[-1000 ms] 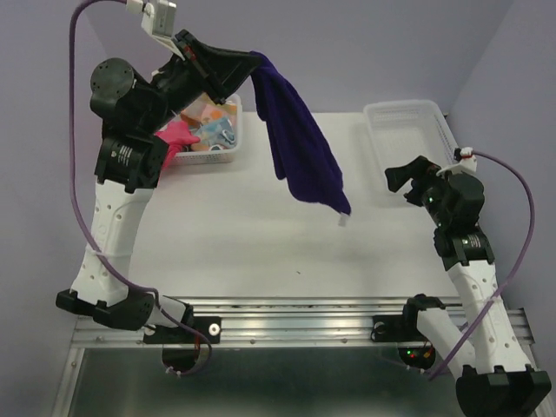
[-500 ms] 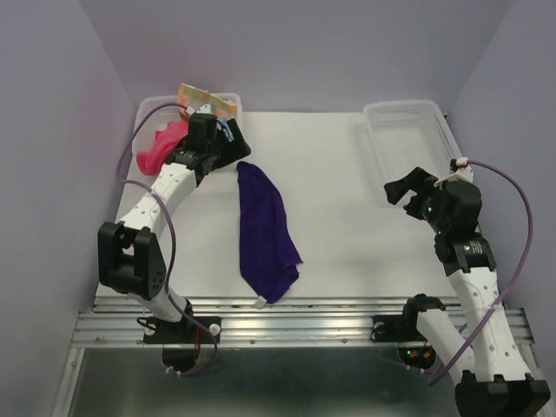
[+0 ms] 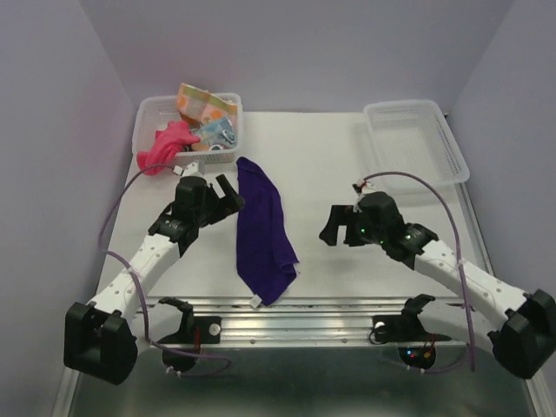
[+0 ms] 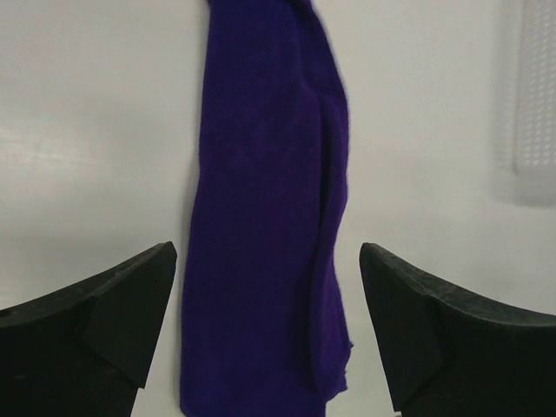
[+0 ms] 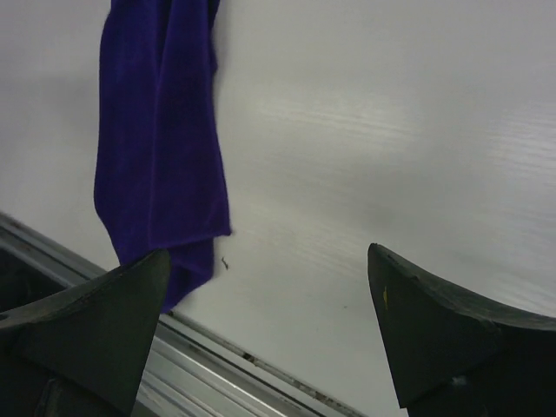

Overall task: Fold and stack the towels
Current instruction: Flatten out the crumpled towel

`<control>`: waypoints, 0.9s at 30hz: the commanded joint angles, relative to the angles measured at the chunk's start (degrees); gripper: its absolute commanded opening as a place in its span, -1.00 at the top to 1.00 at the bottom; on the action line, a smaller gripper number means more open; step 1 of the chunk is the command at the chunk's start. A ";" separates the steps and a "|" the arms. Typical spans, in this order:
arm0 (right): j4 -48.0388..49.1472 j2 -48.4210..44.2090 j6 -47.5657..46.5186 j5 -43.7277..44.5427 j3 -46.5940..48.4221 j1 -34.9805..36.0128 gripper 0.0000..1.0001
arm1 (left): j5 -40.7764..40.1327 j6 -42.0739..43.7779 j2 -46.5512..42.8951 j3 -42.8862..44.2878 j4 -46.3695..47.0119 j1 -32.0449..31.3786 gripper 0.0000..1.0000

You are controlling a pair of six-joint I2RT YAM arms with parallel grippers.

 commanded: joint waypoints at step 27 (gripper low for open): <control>-6.86 44.44 9.47 33.42 18.41 29.75 -1.00 | 9.84 -10.91 0.42 -20.24 14.09 -9.34 -0.97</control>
